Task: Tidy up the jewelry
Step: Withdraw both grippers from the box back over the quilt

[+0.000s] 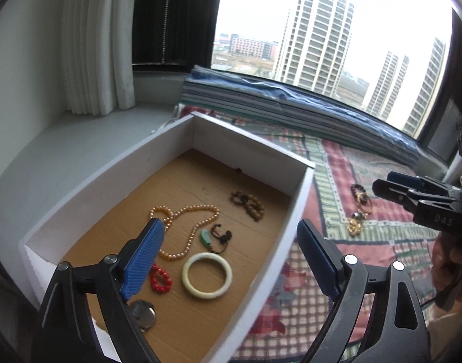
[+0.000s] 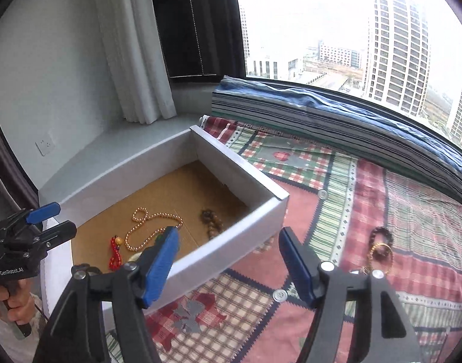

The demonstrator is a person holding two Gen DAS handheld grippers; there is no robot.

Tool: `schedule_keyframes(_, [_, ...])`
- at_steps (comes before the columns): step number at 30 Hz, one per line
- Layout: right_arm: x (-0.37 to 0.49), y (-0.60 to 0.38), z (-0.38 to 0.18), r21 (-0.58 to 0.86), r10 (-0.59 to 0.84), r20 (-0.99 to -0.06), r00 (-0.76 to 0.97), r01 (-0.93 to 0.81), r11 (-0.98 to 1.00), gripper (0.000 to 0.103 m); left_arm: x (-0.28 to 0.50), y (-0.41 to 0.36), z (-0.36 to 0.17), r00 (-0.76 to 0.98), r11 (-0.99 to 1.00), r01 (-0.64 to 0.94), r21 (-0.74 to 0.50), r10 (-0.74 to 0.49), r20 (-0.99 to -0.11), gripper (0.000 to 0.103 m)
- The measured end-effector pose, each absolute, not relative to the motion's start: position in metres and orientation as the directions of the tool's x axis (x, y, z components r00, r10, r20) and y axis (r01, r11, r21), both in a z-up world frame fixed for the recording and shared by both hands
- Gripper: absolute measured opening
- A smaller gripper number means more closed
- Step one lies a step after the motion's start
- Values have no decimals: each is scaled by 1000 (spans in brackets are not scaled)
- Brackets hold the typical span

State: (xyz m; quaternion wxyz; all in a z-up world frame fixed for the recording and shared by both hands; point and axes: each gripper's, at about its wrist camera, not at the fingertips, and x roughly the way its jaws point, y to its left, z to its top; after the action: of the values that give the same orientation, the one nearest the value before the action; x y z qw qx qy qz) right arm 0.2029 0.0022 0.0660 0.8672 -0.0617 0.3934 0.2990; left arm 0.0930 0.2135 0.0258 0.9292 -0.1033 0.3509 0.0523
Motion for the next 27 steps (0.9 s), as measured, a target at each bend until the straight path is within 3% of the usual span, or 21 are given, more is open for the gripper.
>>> schedule_keyframes(6, [156, -64, 66, 53, 401, -718, 569, -530, 847, 70, 77, 147, 27, 759, 970, -45, -240, -123, -639, 92])
schedule_keyframes(12, [121, -125, 50, -1, 314, -715, 625, -450, 893, 70, 71, 93, 8, 736, 964, 15, -264, -190, -650, 92])
schedule_keyframes(27, [55, -222, -8, 42, 164, -743, 649, -199, 979, 70, 54, 32, -46, 659, 973, 44, -228, -200, -725, 92])
